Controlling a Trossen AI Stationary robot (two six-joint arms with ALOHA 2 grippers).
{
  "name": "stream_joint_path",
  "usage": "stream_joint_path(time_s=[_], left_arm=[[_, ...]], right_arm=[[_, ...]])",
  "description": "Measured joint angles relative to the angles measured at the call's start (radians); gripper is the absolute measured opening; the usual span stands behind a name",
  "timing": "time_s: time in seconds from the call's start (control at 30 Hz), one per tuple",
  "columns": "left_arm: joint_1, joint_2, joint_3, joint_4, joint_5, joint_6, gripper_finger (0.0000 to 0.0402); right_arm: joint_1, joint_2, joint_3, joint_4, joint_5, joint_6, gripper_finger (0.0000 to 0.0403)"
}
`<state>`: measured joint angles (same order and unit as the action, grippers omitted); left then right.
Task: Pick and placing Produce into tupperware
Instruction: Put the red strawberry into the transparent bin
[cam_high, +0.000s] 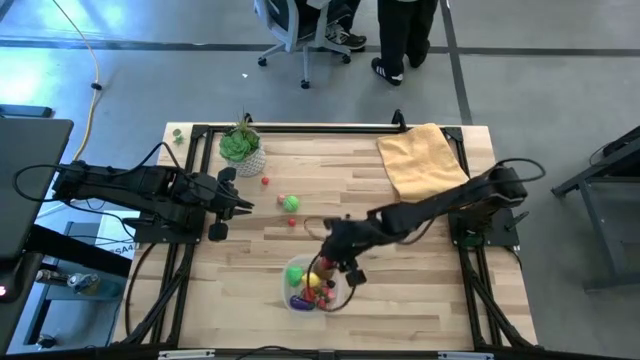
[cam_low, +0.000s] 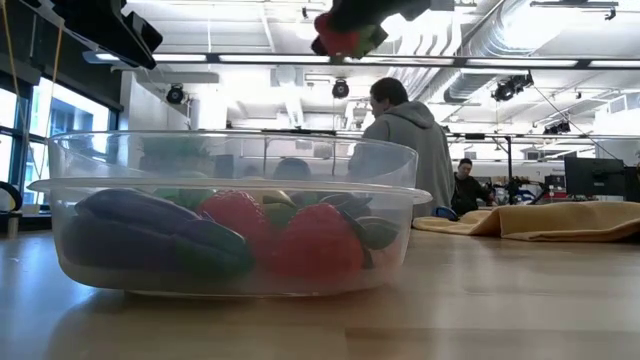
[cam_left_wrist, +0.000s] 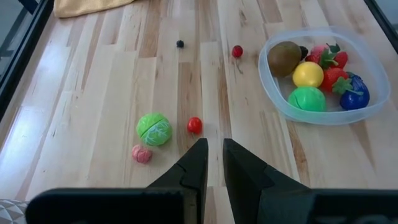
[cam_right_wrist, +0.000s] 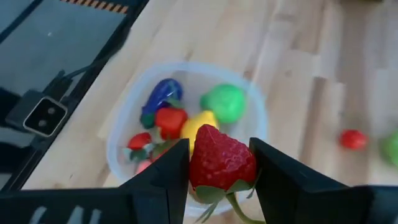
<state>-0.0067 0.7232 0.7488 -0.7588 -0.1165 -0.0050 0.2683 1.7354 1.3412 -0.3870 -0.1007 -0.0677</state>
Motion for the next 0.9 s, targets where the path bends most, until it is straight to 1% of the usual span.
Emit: stream_joint_path(time_s=[0.23,0.43,0.63,0.9], left_arm=[[0.000,0.000,0.000,0.001,0.000,0.000,0.0040],[0.000,0.000,0.000,0.000,0.000,0.000,0.0040],[0.000,0.000,0.000,0.000,0.000,0.000,0.0040],[0.000,0.000,0.000,0.001,0.000,0.000,0.0040]], right_arm=[[0.047,0.149,0.045,-0.035,-0.027,0.008,0.0138],[0.077,0.236,0.092,-0.045,-0.036,-0.002,0.0138],[0.082,0.288,0.105,-0.045,-0.049,-0.011,0.0138],[0.082,0.294,0.101,-0.038,-0.057,-0.028,0.0138]])
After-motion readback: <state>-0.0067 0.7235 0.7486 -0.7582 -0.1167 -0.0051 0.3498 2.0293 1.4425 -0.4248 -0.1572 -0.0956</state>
